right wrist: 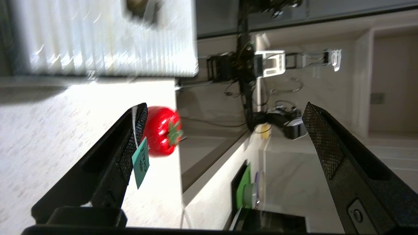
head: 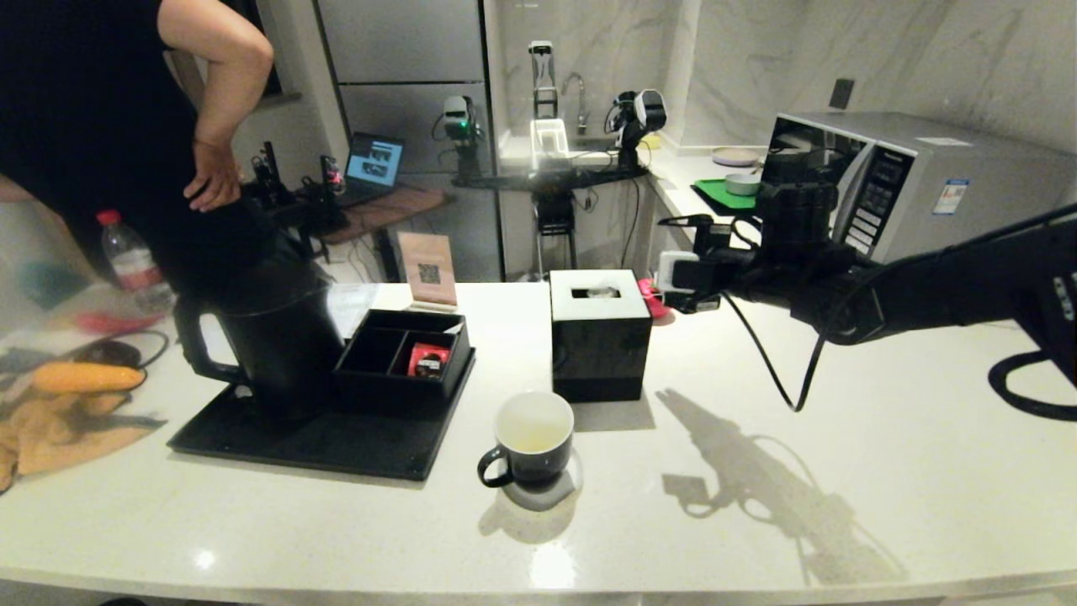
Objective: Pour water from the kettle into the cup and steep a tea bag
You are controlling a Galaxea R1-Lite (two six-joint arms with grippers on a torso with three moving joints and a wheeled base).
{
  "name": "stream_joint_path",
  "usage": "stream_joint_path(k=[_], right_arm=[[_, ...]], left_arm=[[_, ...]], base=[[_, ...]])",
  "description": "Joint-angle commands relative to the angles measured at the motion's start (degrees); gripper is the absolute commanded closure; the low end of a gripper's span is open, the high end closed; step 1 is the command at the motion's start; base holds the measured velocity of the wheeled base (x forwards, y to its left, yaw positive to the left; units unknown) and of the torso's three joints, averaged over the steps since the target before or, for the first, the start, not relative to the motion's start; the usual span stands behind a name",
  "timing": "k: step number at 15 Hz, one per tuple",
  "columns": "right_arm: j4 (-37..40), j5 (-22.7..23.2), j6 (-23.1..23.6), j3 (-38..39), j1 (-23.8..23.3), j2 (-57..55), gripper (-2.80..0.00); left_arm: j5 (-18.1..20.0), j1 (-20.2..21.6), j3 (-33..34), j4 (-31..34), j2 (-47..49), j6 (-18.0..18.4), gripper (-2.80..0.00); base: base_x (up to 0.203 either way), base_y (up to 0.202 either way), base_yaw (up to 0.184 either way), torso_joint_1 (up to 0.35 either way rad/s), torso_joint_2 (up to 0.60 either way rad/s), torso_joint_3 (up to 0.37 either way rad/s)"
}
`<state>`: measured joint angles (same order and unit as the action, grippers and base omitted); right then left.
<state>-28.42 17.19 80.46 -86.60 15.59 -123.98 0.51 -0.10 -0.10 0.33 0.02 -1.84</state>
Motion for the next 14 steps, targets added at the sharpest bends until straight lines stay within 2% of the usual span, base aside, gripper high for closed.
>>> stream_joint_path(k=[1,8,14], right_arm=[[-0.40,0.27,0.93,2.29,-0.47,-0.33,-2.80],[-0.48,2.52,1.10,7.97,-0.89,-0.76,-2.80],[0.06,2.69,0.71,13.78,-2.95,2.63,-2.80]], left_arm=[[0.02,0.01,0.01,0.02,-0.02,0.00,0.00],[0.02,0.01,0.01,0.02,-0.02,0.00,0.00],[0.02,0.01,0.01,0.02,-0.02,-0.01,0.00]], base=[[0.000,0.000,0.000,0.000,0.00,0.000],[0.000,0.000,0.000,0.000,0.00,0.000],[0.000,0.000,0.000,0.000,0.00,0.000]])
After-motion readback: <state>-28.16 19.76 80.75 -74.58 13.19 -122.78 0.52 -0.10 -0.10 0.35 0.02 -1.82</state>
